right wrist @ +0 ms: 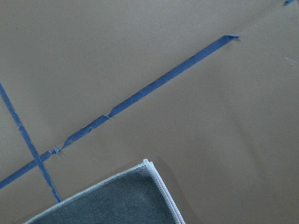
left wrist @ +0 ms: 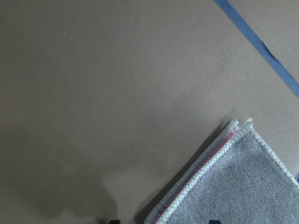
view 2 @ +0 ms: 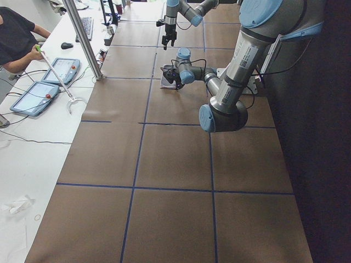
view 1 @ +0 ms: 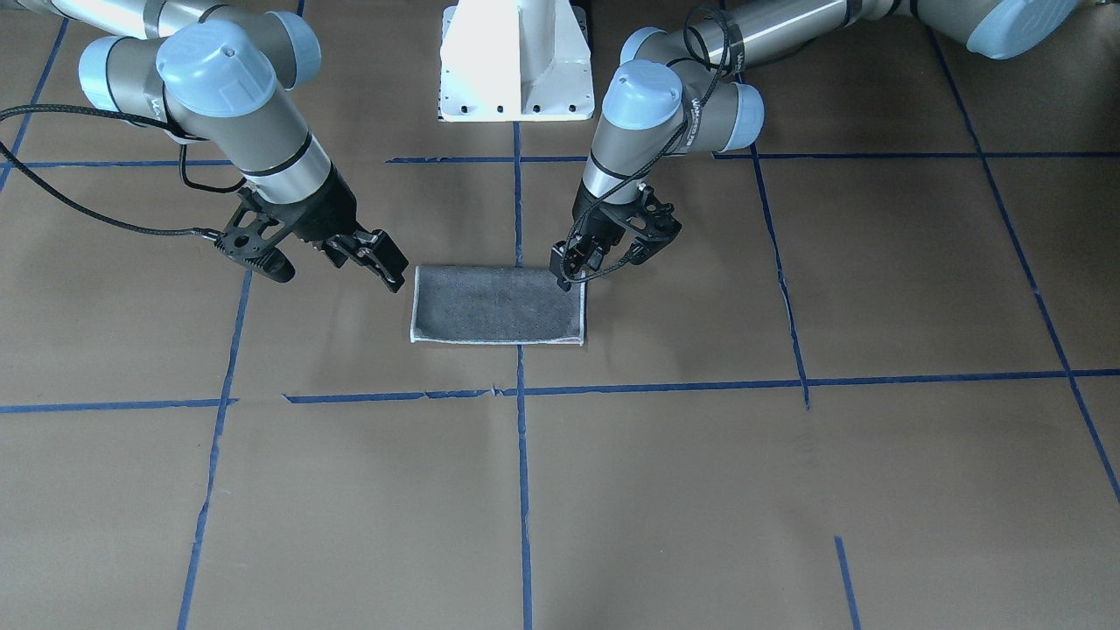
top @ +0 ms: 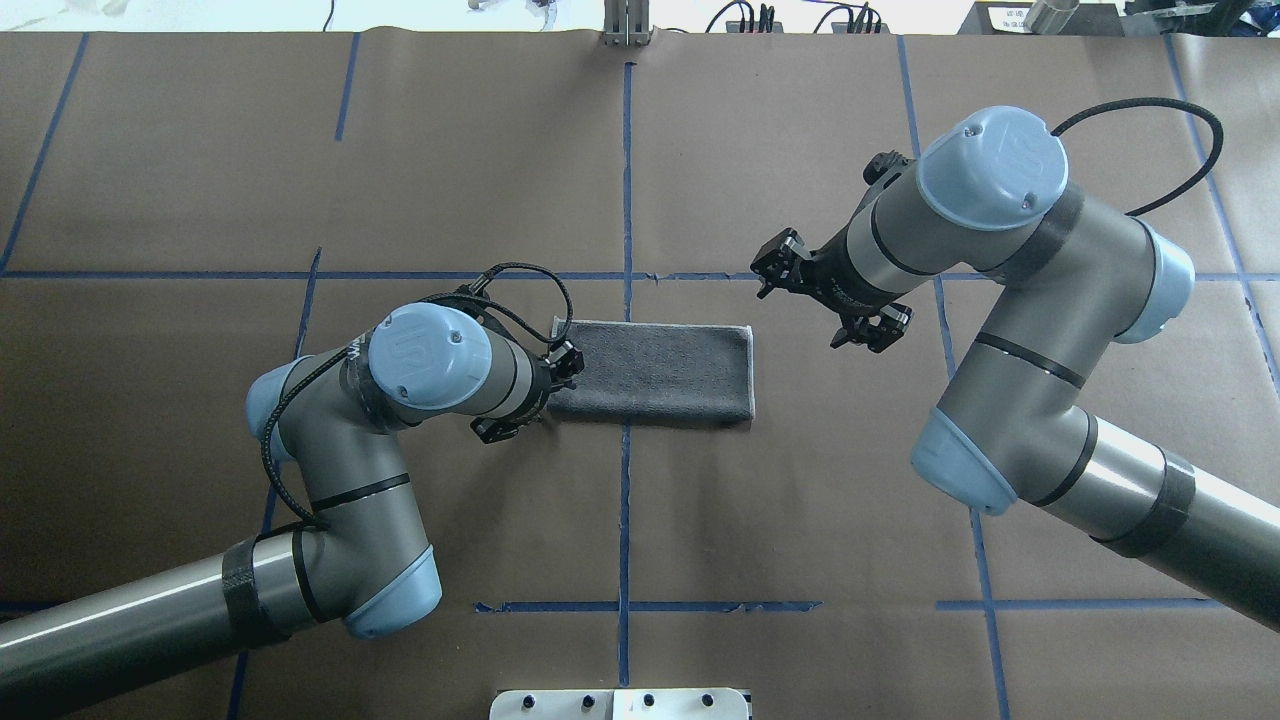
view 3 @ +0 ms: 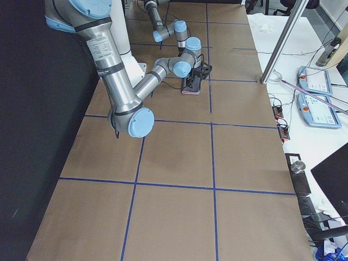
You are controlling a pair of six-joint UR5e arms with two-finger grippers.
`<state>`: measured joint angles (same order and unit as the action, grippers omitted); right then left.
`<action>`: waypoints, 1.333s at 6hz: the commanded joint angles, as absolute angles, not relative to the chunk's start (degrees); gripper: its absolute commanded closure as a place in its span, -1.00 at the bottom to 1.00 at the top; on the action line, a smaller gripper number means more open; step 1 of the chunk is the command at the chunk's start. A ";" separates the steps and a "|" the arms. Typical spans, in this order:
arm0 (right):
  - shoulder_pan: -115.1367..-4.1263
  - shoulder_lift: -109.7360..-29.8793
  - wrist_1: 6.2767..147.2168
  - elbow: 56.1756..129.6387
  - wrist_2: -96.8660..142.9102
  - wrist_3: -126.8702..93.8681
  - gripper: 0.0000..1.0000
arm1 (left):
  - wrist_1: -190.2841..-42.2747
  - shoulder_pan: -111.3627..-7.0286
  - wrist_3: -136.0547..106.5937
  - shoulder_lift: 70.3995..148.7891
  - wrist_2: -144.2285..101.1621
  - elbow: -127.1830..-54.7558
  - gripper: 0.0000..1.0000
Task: Fold towel twice with both arms
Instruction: 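Grasp the folded strip's end nearest the left gripper with the left gripper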
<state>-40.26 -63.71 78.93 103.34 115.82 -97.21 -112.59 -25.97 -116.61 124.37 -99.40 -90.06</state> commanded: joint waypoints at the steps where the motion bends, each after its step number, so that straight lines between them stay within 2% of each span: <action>1: -40.17 -63.81 78.93 103.18 115.58 -97.29 -1.00 | -112.59 -26.01 -116.63 124.37 -99.40 -90.09 0.58; 3: -39.73 -63.72 78.93 102.92 115.22 -97.29 -1.00 | -112.50 -26.02 -116.54 124.28 -99.32 -90.70 0.85; 4: -39.73 -63.72 78.93 103.01 115.22 -97.29 -1.00 | -112.41 -26.54 -116.37 123.67 -99.32 -91.57 0.87; 6: -40.68 -63.55 79.01 103.45 115.83 -97.21 -1.00 | -103.95 -27.77 -114.27 120.76 -100.19 -100.42 0.88; 8: -41.39 -63.89 79.45 104.58 115.93 -97.21 -1.00 | -101.34 -27.69 -112.06 123.20 -100.46 -102.39 0.88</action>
